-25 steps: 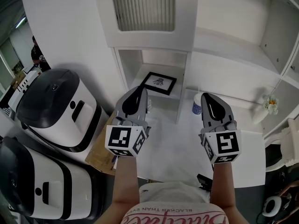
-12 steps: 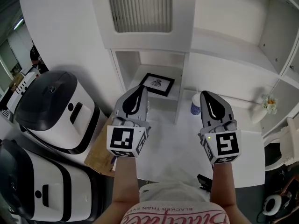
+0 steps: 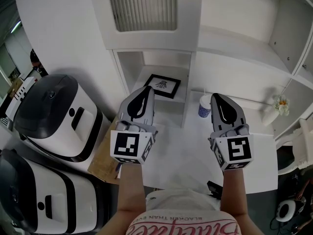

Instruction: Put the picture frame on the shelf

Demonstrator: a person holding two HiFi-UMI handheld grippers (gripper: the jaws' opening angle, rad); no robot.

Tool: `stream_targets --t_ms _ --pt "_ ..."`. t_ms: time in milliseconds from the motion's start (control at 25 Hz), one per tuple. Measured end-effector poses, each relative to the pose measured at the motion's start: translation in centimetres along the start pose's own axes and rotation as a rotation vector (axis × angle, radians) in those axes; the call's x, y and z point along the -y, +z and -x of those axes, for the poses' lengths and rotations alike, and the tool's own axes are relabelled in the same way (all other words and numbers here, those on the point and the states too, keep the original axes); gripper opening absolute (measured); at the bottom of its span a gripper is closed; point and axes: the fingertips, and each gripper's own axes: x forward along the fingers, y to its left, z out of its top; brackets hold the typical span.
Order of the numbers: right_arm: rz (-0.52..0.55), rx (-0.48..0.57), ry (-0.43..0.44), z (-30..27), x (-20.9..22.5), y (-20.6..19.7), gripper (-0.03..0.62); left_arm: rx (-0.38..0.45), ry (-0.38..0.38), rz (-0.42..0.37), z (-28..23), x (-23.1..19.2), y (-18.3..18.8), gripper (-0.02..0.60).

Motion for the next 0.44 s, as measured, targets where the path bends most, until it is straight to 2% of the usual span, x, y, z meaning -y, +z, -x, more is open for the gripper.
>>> stream_targets --t_ms 440 --pt "-0.006 0.003 -0.01 -0.04 0.08 -0.22 0.006 0.008 -0.008 -0.024 -0.32 0.14 0.18 0.009"
